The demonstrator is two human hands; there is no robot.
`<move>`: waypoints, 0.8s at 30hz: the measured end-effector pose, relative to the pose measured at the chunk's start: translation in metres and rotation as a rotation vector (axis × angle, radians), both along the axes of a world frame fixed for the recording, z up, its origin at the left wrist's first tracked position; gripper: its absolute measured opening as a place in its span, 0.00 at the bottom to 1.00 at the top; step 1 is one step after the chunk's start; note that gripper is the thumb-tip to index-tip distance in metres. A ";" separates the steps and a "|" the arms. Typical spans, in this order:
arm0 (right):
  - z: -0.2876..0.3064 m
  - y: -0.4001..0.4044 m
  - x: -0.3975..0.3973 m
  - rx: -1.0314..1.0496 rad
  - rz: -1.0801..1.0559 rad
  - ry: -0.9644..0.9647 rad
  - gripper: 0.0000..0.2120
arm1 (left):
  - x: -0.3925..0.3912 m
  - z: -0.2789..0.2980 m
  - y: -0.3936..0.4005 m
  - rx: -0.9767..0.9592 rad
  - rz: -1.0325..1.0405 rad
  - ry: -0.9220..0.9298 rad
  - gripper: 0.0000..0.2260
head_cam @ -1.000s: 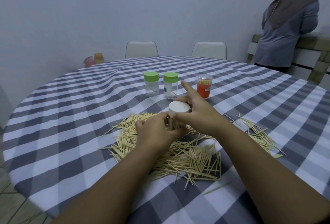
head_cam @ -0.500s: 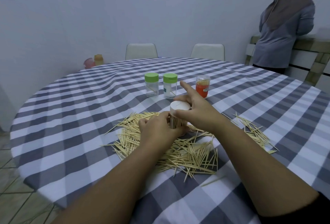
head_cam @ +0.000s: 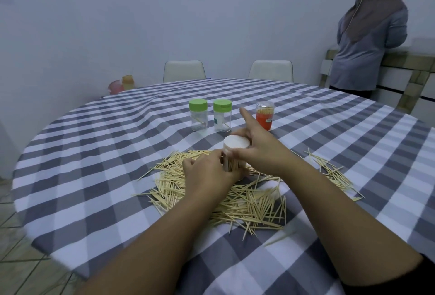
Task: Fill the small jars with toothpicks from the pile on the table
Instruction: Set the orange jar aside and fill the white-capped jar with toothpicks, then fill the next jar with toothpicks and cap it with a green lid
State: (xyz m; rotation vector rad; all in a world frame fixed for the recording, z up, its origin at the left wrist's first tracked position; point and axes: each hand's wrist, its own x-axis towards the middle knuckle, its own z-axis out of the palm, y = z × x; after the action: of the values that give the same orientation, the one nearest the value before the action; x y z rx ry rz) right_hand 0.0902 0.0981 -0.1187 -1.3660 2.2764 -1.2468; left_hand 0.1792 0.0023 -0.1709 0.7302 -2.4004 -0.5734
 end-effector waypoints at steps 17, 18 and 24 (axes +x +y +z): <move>0.028 0.000 -0.031 0.262 -0.165 0.388 0.31 | -0.030 0.038 -0.023 -0.213 -0.058 -0.202 0.34; 0.028 -0.005 -0.038 0.267 -0.229 0.460 0.31 | -0.036 0.041 -0.028 -0.245 -0.045 -0.237 0.40; 0.029 -0.036 -0.073 0.340 -0.432 0.677 0.28 | -0.065 0.049 -0.061 -0.450 0.033 -0.306 0.44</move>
State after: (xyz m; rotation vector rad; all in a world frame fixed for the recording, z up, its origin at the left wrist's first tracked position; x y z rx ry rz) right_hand 0.0176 0.0625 -0.0901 -1.3434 3.1846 -0.4459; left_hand 0.1143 -0.0584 -0.1220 0.6903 -2.6510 0.1086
